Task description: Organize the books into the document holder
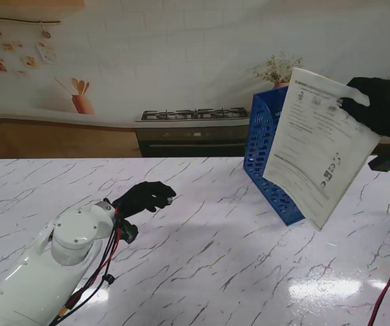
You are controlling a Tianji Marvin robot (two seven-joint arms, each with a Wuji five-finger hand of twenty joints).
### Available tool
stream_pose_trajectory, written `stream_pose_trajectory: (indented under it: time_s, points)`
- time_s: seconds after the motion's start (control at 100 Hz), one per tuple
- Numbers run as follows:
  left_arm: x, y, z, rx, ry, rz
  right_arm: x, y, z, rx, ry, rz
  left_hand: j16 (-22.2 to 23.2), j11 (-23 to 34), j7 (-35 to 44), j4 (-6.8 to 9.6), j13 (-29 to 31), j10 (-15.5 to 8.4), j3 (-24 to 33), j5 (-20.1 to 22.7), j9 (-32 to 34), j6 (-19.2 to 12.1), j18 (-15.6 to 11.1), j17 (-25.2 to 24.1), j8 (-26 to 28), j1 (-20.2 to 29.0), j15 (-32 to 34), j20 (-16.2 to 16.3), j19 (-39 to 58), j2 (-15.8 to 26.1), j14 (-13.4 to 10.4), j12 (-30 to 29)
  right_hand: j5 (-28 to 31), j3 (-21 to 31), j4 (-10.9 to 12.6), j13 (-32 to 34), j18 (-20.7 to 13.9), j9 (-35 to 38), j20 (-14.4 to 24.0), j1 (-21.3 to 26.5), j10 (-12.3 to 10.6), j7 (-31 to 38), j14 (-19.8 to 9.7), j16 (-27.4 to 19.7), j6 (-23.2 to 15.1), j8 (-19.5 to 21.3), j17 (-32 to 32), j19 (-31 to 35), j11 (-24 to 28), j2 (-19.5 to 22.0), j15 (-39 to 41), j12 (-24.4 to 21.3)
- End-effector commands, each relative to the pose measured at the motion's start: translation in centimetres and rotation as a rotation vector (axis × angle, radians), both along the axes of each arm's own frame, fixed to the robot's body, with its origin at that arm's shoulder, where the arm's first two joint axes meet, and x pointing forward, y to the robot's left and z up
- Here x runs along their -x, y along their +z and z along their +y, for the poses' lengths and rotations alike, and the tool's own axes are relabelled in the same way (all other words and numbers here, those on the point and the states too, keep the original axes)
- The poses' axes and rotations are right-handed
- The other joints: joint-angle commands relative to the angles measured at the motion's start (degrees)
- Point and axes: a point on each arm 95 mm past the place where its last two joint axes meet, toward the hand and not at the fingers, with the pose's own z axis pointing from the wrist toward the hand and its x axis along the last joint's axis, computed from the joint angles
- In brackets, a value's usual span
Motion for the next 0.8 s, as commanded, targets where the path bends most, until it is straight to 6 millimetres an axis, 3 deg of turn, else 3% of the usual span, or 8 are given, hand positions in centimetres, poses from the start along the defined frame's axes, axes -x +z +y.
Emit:
stream_pose_trajectory:
  time_s: [0.0, 0.41, 0.79]
  points:
    - [0.1, -0.4, -0.2, 0.002, -0.016, 0.0, 0.4, 0.4, -0.3, 0.011, -0.02, -0.013, 0.4, 1.0, 0.8, 0.12, -0.1, -1.8, 1.0, -0.5, 0.4, -2.2, -1.3, -0.7, 1.0, -0.1, 0.0, -0.6, -1.0, -1.4, -1.7, 0.4, 3.4, 4.1, 5.4, 2.6, -19.9, 3.3, 1.2, 5.1, -1.7, 10.3, -8.1, 2.5, -12.2, 4.9, 3.2, 16.1, 3.5, 6.8, 6.6, 1.2]
    - [0.0, -0.6, -0.3, -0.009, -0.021, 0.01, 0.8, 0.6, -1.2, 0.037, -0.081, -0.016, 0.6, 1.5, 1.2, -0.16, 0.2, -1.9, 0.7, -0.2, 1.0, -2.2, -1.5, -0.4, 1.0, 0.2, 0.4, -0.5, -0.6, -1.7, -1.8, 0.8, 2.5, 3.7, 5.7, 2.6, -20.1, 2.8, 1.2, 5.0, -2.2, 9.8, -8.3, 2.5, -12.4, 5.1, 3.2, 16.1, 3.1, 7.4, 6.5, 1.4]
    - [0.1, -0.7, 0.0, -0.018, -0.015, 0.026, -1.9, -0.3, -1.6, 0.034, -0.131, -0.029, 0.7, 1.7, 1.5, -0.39, 0.5, -1.9, 0.3, -0.2, 1.1, -2.4, -1.4, -0.1, 0.9, 0.6, 0.7, -0.3, -0.2, -1.7, -1.7, 1.0, 1.7, 3.0, 5.7, 2.6, -20.0, 2.0, 1.2, 5.5, -2.2, 9.9, -8.3, 2.4, -11.6, 5.5, 3.2, 16.1, 3.2, 7.6, 6.3, 1.8]
